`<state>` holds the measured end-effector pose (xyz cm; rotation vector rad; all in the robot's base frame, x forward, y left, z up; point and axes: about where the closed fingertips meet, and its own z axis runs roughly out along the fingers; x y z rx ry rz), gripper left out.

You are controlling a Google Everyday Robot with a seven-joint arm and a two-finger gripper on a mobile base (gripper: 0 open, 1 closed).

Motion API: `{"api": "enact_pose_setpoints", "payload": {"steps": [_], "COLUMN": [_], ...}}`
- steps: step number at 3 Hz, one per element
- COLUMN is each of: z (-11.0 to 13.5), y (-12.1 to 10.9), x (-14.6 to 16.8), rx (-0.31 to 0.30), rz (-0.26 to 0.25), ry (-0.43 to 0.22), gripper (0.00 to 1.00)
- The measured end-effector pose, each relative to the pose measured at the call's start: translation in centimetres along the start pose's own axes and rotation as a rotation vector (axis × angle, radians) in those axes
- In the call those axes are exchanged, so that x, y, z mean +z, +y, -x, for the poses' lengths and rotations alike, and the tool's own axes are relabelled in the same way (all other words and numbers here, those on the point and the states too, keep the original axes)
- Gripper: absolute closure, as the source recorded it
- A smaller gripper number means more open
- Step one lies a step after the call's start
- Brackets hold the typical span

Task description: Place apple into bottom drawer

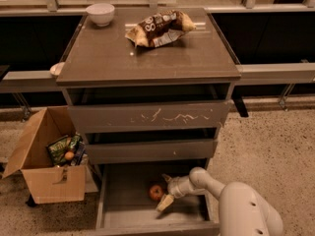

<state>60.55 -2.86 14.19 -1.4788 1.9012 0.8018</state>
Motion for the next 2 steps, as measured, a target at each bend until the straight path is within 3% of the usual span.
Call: {"api": "enact_pose_setpoints", "payload": {"steps": [2], "z": [1.2], "y": [2.2], "x": [-9.0], "rx": [0.023], "rz": [0.0], "ry": [-0.151], "gripper": [0.0]}}
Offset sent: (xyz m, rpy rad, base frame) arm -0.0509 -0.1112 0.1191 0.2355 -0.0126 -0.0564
